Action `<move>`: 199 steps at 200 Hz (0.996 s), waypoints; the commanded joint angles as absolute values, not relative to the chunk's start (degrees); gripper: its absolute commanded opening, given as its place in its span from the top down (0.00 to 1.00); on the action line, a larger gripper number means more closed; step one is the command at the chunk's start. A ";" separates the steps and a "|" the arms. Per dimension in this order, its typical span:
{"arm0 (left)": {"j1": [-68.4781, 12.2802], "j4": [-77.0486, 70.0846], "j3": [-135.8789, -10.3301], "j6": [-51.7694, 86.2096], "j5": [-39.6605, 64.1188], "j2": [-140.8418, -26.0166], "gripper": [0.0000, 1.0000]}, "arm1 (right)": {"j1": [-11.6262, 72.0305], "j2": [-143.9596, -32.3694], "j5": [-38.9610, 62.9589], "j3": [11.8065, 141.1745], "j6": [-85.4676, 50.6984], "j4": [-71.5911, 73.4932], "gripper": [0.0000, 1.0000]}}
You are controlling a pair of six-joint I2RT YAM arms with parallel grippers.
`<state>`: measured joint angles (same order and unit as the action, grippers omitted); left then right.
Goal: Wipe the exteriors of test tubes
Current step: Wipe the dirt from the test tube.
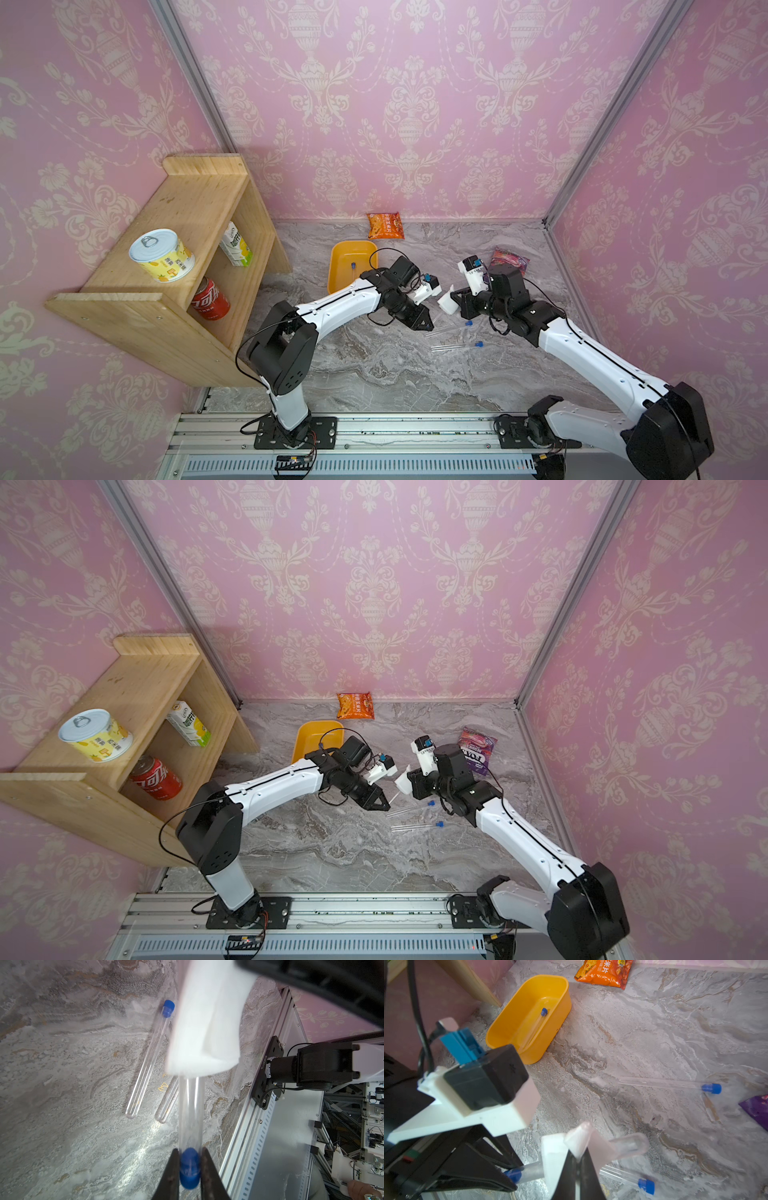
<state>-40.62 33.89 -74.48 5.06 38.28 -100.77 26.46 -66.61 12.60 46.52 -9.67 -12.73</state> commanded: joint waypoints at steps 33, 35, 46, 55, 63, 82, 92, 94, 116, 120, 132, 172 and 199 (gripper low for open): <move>-40.26 34.55 -76.29 4.22 39.29 -99.66 0.85 | 31.07 -65.00 11.69 43.86 -13.65 -12.83 1.00; -40.23 34.54 -76.29 4.22 39.29 -99.64 0.85 | 31.28 -64.92 11.69 43.81 -13.70 -12.85 1.00; -40.24 34.55 -76.37 4.22 39.29 -99.75 0.85 | 32.34 -64.71 11.45 43.81 -13.67 -13.30 1.00; -40.22 34.64 -76.45 4.22 39.37 -99.73 0.85 | 32.88 -64.57 11.17 43.73 -13.49 -13.62 1.00; -40.17 34.69 -76.53 4.22 39.45 -99.73 0.85 | 33.03 -64.51 11.60 43.65 -13.24 -13.56 1.00; -40.16 35.23 -76.73 4.13 39.55 -99.47 0.85 | 33.05 -64.74 12.10 44.10 -11.61 -14.49 1.00; -40.12 35.41 -76.65 4.13 39.55 -99.25 0.85 | 33.05 -65.29 10.97 44.63 -10.28 -15.67 1.00; -40.16 35.44 -76.60 4.13 39.55 -99.23 0.85 | 33.05 -65.41 10.63 44.71 -9.93 -15.94 1.00; -40.13 35.68 -76.08 4.04 39.46 -98.55 0.85 | 32.76 -65.96 5.39 45.50 -7.28 -18.15 1.00; -40.16 35.78 -75.98 4.04 39.46 -98.44 0.85 | 32.64 -66.00 4.66 45.72 -6.81 -18.39 1.00; -40.17 35.86 -75.77 4.13 39.55 -98.13 0.85 | 32.07 -65.69 3.34 46.15 -6.00 -18.40 1.00; -40.16 36.03 -75.32 4.26 39.63 -97.56 0.85 | 28.73 -66.33 2.46 48.15 -5.54 -16.78 1.00; -40.16 36.20 -75.23 4.31 39.64 -97.30 0.85 | 25.77 -68.07 2.41 48.95 -5.94 -15.35 1.00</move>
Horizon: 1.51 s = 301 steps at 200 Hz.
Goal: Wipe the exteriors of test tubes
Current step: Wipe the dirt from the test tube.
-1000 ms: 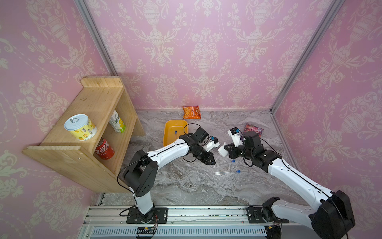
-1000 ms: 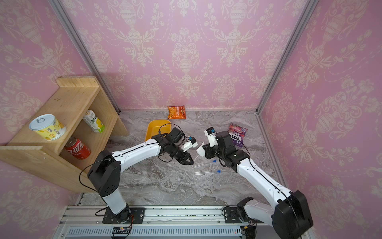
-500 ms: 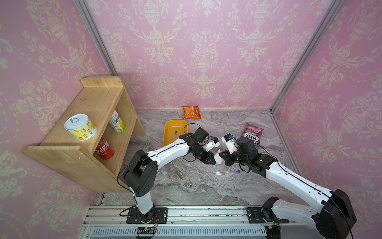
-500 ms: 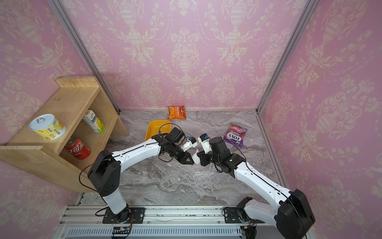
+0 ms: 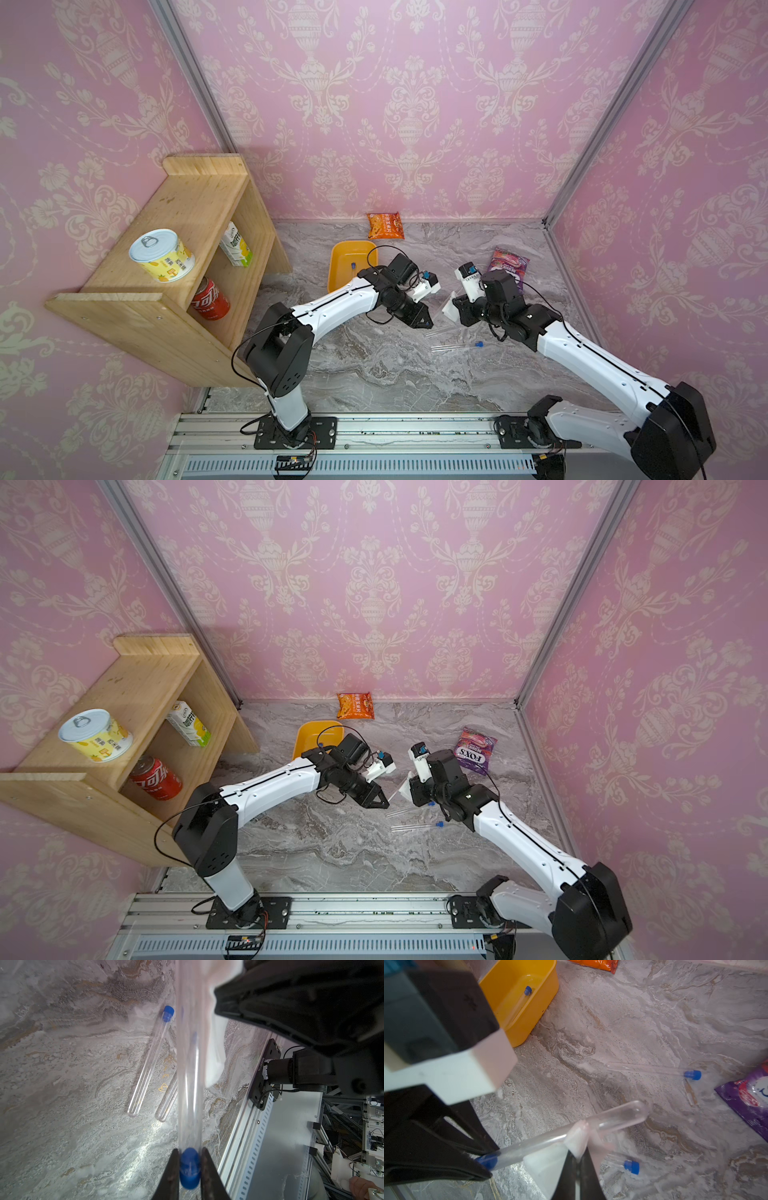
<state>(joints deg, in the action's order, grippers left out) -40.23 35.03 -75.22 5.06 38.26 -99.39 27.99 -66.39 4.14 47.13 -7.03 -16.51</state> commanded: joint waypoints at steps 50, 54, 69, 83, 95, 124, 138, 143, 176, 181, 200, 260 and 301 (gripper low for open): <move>-40.17 36.30 -75.15 4.13 39.61 -97.38 0.85 | 23.66 -68.71 6.74 50.01 -7.07 -13.65 1.00; -40.17 36.25 -75.15 4.13 39.55 -97.38 0.85 | 23.77 -68.65 7.49 50.01 -7.23 -13.62 1.00; -40.17 36.22 -75.30 4.04 39.46 -97.47 0.85 | 25.33 -68.40 8.49 49.84 -7.73 -13.88 1.00; -40.16 36.21 -75.45 4.04 39.46 -97.69 0.85 | 27.77 -67.67 8.62 48.86 -8.40 -13.55 1.00; -40.17 36.30 -75.58 4.03 39.38 -97.75 0.85 | 29.48 -66.86 8.86 47.81 -9.49 -13.04 1.00; -40.14 36.56 -75.76 3.78 39.20 -97.82 0.85 | 32.08 -65.60 8.26 46.44 -10.96 -13.20 1.00; -40.12 36.58 -75.70 3.78 39.29 -97.82 0.85 | 32.04 -65.22 6.91 46.55 -10.54 -14.05 1.00; -40.13 36.50 -75.67 3.78 39.35 -97.82 0.85 | 31.93 -65.34 6.26 46.87 -10.15 -14.51 1.00; -40.11 36.05 -75.33 4.09 39.39 -97.48 0.85 | 27.54 -67.59 5.37 49.65 -8.97 -15.40 1.00; -40.16 35.88 -75.23 4.13 39.38 -97.38 0.85 | 26.28 -68.01 5.55 50.09 -9.11 -15.24 1.00; -40.17 35.49 -75.02 4.26 39.29 -97.29 0.85 | 20.35 -69.01 9.21 51.44 -11.60 -13.72 1.00; -40.16 32.25 -73.87 5.83 40.06 -97.29 0.85 | 3.15 -72.25 32.10 48.48 -30.83 -2.65 1.00; -40.16 29.81 -73.17 6.90 40.45 -97.67 0.85 | 0.98 -73.84 44.97 38.59 -50.71 19.83 1.00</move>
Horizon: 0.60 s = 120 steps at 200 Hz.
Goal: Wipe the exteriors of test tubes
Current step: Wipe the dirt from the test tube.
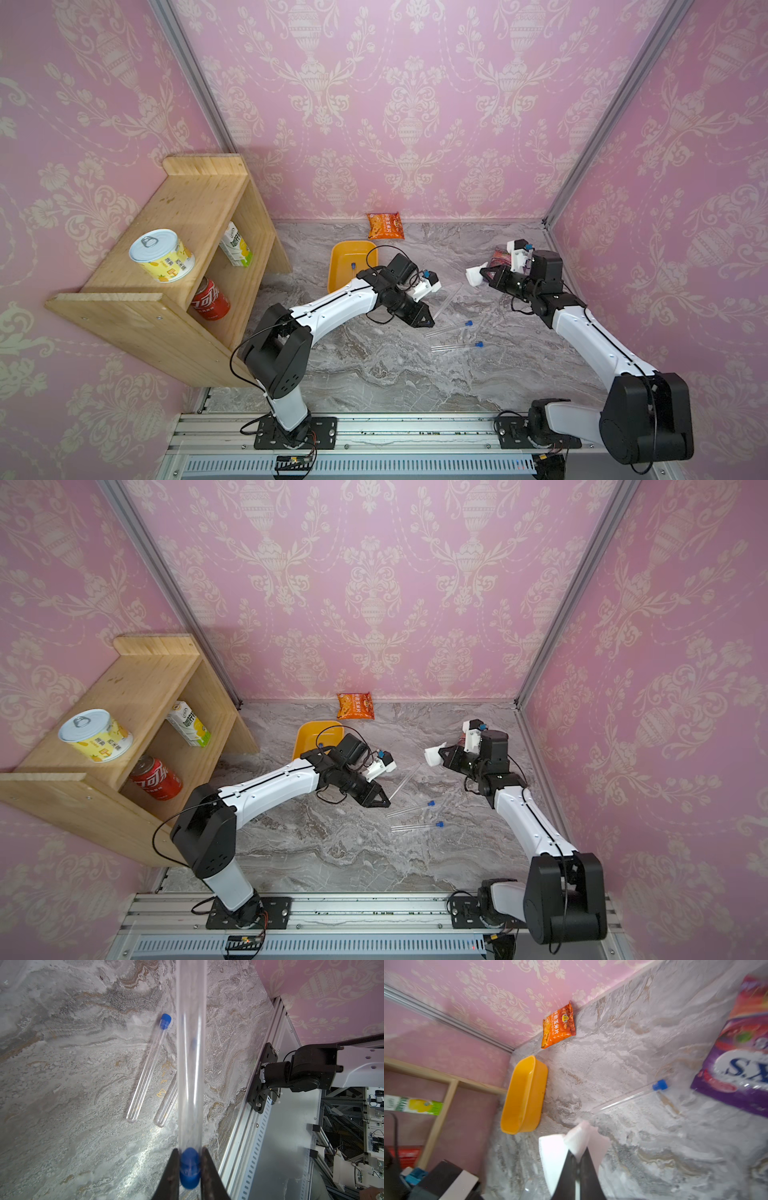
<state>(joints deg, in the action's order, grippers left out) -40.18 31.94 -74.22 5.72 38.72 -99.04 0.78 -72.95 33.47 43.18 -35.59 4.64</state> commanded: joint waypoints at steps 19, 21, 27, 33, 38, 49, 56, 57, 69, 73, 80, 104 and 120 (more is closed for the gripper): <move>-40.14 29.28 -73.08 7.00 40.08 -97.56 0.85 | 0.96 -73.01 46.36 34.12 -56.10 26.75 1.00; -40.16 29.20 -73.11 7.02 40.08 -97.56 0.85 | 1.01 -72.68 46.22 33.62 -56.34 27.17 1.00; -40.13 29.15 -73.10 7.03 39.95 -97.56 0.85 | 1.16 -71.51 45.90 32.61 -56.77 27.39 1.00; -40.12 29.06 -73.17 7.03 39.90 -97.56 0.85 | 1.28 -70.32 45.63 32.06 -56.38 26.12 1.00; -40.12 29.06 -73.21 7.03 39.90 -97.56 0.85 | 1.32 -69.27 45.28 31.68 -55.82 24.62 1.00; -40.08 28.91 -73.22 7.12 39.77 -97.65 0.85 | 1.32 -67.02 44.87 31.13 -55.03 22.43 1.00; -40.08 28.61 -73.21 7.20 39.69 -97.65 0.85 | 1.40 -66.11 44.74 31.10 -54.38 20.90 1.00; -40.08 28.59 -73.21 7.21 39.71 -97.69 0.85 | 1.40 -66.01 44.74 31.11 -54.39 20.73 1.00; -40.07 28.43 -73.39 7.29 39.73 -97.90 0.85 | 1.79 -65.25 44.61 30.54 -54.21 19.76 1.00; -40.08 28.33 -73.45 7.38 39.73 -97.96 0.85 | 2.03 -65.07 44.47 30.29 -54.19 19.72 1.00; -40.06 28.19 -73.56 7.54 39.73 -98.05 0.85 | 2.48 -64.83 44.18 29.81 -54.25 19.78 1.00; -40.13 27.79 -73.99 7.96 39.81 -98.35 0.85 | 4.28 -64.08 42.56 29.21 -54.18 20.04 1.00; -40.08 27.69 -74.17 8.09 39.91 -98.28 0.85 | 4.66 -64.33 42.12 30.26 -53.62 19.42 1.00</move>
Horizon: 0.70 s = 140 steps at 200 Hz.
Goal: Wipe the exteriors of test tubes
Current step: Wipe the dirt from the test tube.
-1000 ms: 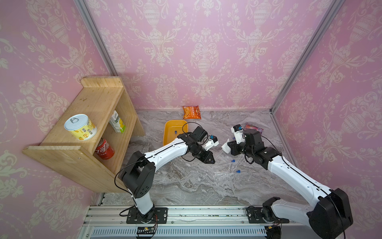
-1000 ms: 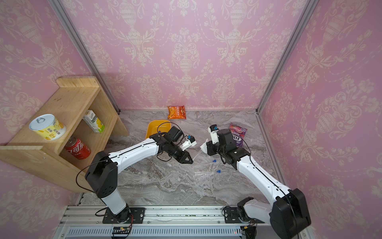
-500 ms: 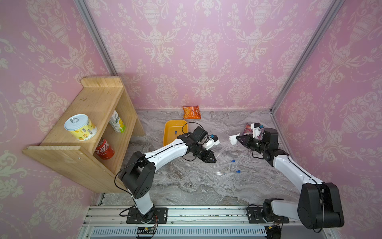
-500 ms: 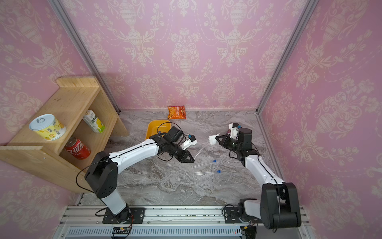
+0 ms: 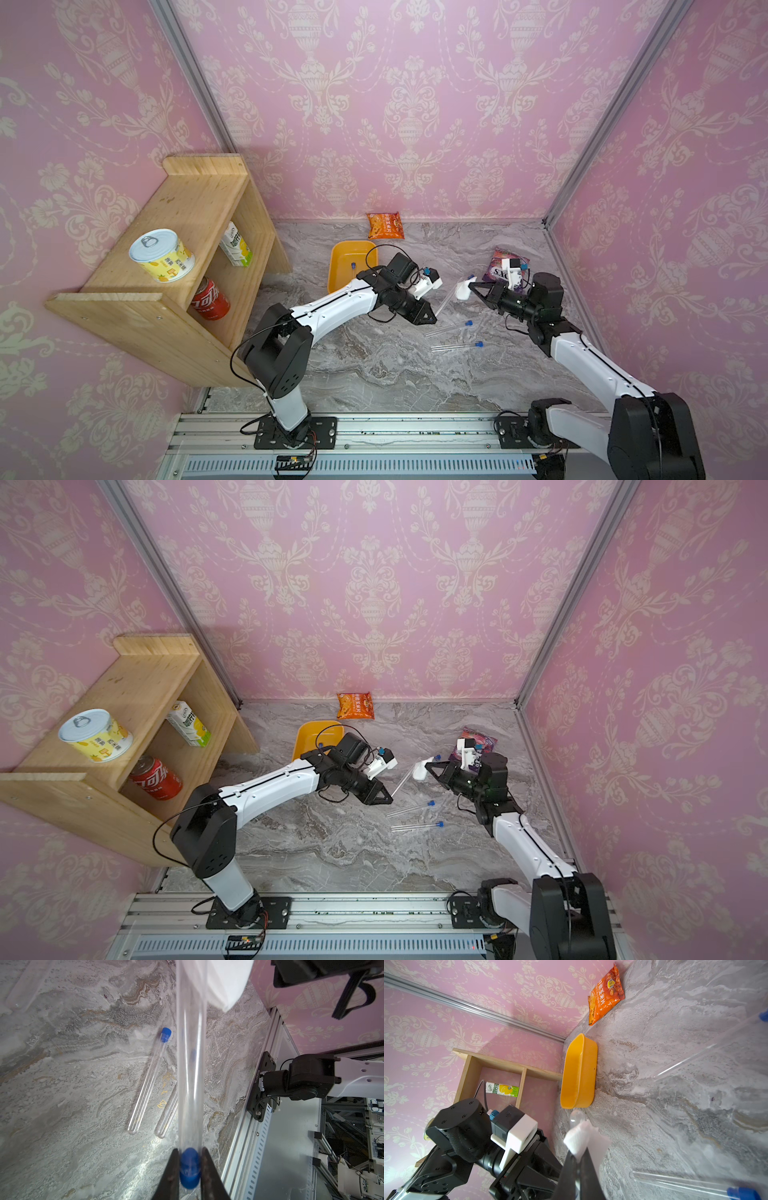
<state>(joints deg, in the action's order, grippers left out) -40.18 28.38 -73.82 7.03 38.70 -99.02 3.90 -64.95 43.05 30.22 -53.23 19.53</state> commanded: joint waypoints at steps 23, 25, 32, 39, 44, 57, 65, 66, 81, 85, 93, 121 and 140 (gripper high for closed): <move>-40.13 27.73 -74.40 8.17 39.99 -98.44 0.85 | 4.52 -65.07 41.26 33.57 -50.38 15.87 1.00; -40.14 27.70 -74.43 8.17 39.99 -98.44 0.85 | 4.49 -65.16 41.23 33.79 -50.19 15.66 1.00; -40.03 27.69 -74.44 8.17 39.99 -98.43 0.85 | 4.17 -65.51 41.25 34.61 -49.78 15.43 1.00; -40.04 27.69 -74.44 8.17 39.99 -98.44 0.85 | 3.90 -65.96 41.39 35.39 -49.59 15.38 1.00; -40.12 27.69 -74.44 8.17 39.91 -98.39 0.85 | 3.63 -66.32 41.67 35.98 -49.57 15.27 1.00; -40.07 27.69 -74.60 8.17 39.90 -98.51 0.85 | 3.26 -66.72 41.79 36.97 -49.33 15.14 1.00; -40.00 27.71 -74.70 8.09 39.77 -98.56 0.85 | 3.25 -66.86 41.66 37.46 -49.05 14.73 1.00; -40.04 27.74 -74.71 8.04 39.75 -98.59 0.85 | 3.25 -66.87 41.66 37.54 -49.05 14.66 1.00; -40.08 27.90 -75.22 7.91 39.73 -99.03 0.85 | 3.29 -67.06 41.80 37.49 -49.20 14.83 1.00; -40.08 28.00 -75.34 7.83 39.73 -99.13 0.85 | 3.34 -67.02 41.76 37.44 -49.26 14.92 1.00; -40.09 27.87 -75.65 7.82 39.65 -99.30 0.85 | 3.51 -66.91 41.91 37.13 -49.41 14.96 1.00; -40.08 27.90 -76.53 7.73 39.29 -99.78 0.85 | 5.01 -66.02 41.09 35.51 -49.40 14.42 1.00; -40.08 28.22 -77.16 7.73 39.11 -100.37 0.85 | 6.49 -65.11 40.21 34.08 -49.70 14.46 1.00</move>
<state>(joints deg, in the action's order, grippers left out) -40.18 27.92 -74.94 7.44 38.68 -99.09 4.80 -66.52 41.34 35.90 -50.81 15.33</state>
